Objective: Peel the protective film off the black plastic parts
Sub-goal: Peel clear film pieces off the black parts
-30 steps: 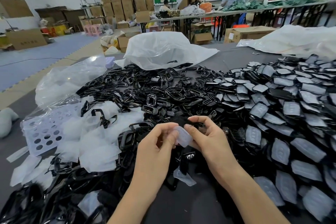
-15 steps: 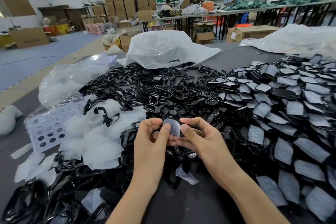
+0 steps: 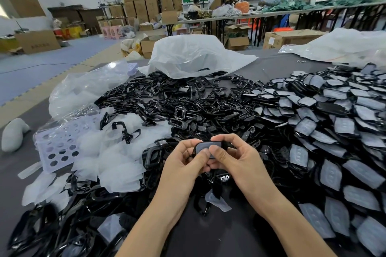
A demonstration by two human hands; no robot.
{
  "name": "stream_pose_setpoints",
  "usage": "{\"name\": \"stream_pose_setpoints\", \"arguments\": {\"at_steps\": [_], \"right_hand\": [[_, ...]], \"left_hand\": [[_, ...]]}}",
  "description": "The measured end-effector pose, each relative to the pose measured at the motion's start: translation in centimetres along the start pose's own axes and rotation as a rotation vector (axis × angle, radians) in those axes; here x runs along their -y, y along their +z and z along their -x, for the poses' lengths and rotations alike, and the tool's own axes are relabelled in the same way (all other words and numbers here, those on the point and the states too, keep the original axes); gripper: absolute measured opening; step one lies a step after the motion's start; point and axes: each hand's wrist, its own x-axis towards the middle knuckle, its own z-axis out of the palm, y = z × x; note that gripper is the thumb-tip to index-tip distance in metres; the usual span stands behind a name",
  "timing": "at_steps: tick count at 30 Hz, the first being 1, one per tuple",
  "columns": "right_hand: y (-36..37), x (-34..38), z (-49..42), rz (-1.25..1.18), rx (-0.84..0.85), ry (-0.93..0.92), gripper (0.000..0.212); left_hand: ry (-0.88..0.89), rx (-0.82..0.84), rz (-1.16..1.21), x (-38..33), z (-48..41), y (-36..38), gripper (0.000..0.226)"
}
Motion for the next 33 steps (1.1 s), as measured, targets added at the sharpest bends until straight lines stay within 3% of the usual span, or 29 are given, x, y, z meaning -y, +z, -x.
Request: {"name": "stream_pose_setpoints", "arguments": {"at_steps": [4, 10, 20, 25, 33], "right_hand": [[-0.3, -0.2, -0.2, 0.040, -0.055, -0.015, 0.011], [-0.3, -0.2, 0.0, 0.053, -0.051, -0.029, 0.015], [-0.2, -0.4, -0.1, 0.138, -0.006, -0.025, 0.016], [-0.7, -0.4, -0.2, 0.238, -0.035, -0.068, 0.024], [-0.3, -0.5, -0.1, 0.270, 0.022, -0.089, 0.017]], "left_hand": [[0.029, 0.032, -0.098, -0.4, 0.1, -0.4, 0.013], [0.207, -0.015, -0.403, -0.9, 0.4, -0.7, 0.014], [0.138, -0.010, -0.304, -1.1, 0.5, -0.7, 0.005], [0.164, 0.006, -0.330, -1.2, 0.7, -0.3, 0.025], [0.225, -0.017, -0.440, -1.1, 1.3, 0.1, 0.028]]}}
